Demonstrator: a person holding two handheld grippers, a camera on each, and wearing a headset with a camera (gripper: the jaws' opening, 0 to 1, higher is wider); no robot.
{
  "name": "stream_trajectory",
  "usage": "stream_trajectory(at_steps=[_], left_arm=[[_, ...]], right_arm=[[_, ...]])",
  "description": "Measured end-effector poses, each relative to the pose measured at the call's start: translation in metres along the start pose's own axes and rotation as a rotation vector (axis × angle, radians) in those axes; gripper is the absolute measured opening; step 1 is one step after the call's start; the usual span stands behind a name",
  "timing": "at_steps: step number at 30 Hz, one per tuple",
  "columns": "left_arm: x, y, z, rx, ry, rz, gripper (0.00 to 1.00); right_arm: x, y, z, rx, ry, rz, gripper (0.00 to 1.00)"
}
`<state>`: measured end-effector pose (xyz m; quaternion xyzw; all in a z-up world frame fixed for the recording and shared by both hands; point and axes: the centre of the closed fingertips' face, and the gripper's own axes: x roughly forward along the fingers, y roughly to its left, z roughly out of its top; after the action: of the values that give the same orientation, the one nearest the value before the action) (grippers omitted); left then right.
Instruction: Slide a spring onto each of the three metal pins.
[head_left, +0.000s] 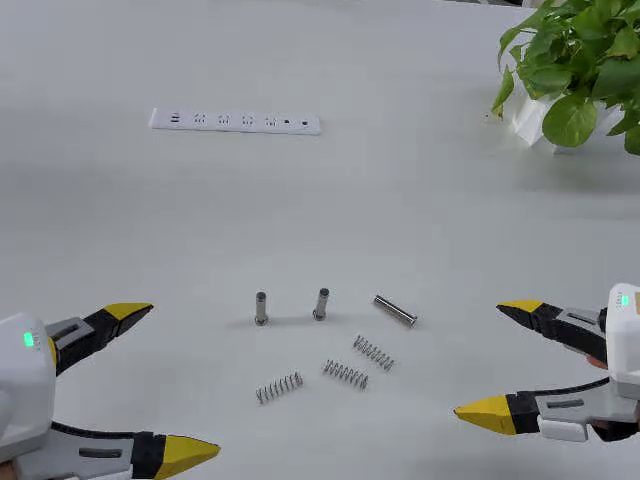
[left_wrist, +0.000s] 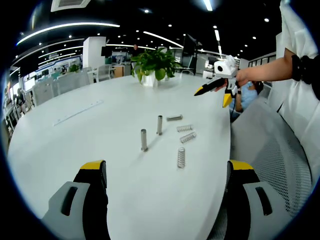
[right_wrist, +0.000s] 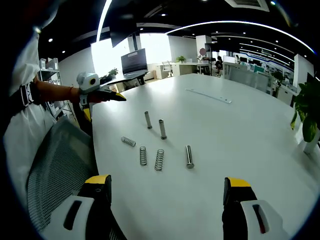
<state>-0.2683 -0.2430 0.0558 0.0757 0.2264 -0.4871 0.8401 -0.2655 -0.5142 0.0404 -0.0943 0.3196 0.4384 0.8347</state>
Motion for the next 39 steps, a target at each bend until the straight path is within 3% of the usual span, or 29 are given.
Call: stream_trajectory(at_steps=[20, 39], left_arm=[[0.0, 0.0, 0.002, -0.005, -0.01, -0.004, 0.99], [0.001, 0.002, 0.002, -0.015, -0.02, -0.008, 0.99]], right_arm=[[0.003, -0.002, 0.013, -0.017, 0.011, 0.009, 0.9], [0.026, -0.015, 0.051, -0.071, 0.027, 0.045, 0.78]])
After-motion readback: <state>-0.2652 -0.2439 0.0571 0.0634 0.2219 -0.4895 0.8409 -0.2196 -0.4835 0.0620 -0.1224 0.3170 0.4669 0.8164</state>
